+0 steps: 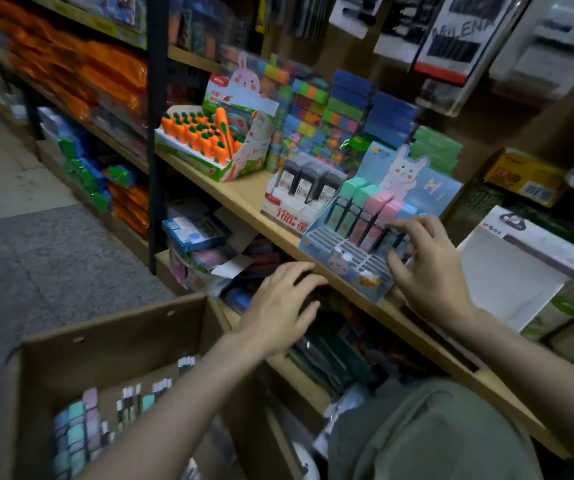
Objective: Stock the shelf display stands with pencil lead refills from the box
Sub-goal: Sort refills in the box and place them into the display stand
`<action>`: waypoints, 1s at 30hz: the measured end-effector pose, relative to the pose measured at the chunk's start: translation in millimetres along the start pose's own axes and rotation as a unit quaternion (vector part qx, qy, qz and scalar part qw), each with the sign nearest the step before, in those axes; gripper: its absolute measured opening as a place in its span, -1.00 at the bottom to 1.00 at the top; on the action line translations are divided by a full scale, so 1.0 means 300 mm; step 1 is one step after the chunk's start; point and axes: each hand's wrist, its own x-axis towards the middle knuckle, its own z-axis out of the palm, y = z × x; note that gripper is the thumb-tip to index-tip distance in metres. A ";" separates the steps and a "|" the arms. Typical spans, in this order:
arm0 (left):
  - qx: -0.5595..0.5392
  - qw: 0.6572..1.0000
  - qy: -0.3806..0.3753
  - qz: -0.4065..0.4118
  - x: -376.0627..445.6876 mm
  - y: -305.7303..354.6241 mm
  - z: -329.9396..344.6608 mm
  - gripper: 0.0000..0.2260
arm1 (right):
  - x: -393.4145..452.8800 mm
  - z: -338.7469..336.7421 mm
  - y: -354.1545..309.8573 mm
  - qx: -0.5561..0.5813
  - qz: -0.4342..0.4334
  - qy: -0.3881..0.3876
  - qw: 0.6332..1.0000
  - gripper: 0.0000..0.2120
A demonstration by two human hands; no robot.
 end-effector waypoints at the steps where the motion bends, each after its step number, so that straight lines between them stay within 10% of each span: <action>1: -0.005 0.999 -0.006 -0.032 -0.034 -0.024 -0.017 -0.68 | -0.020 0.018 -0.047 0.034 -0.048 -0.021 0.998 -0.70; 7: 0.010 0.951 -0.091 -0.296 -0.363 -0.229 -0.076 -0.63 | -0.154 0.237 -0.341 0.162 -0.270 -0.287 0.905 -0.77; 14: -0.045 0.841 -0.144 -0.519 -0.760 -0.290 -0.014 -0.60 | -0.446 0.602 -0.502 0.146 -0.162 -0.588 0.779 -0.56; 21: -0.143 0.732 -0.170 -0.644 -0.941 -0.306 0.141 -0.60 | -0.670 0.881 -0.540 0.130 0.018 -0.671 0.730 -0.42; 30: -0.060 0.738 -0.198 -0.643 -0.969 -0.404 0.309 -0.53 | -0.853 1.065 -0.507 0.131 -0.026 -0.673 0.728 -0.49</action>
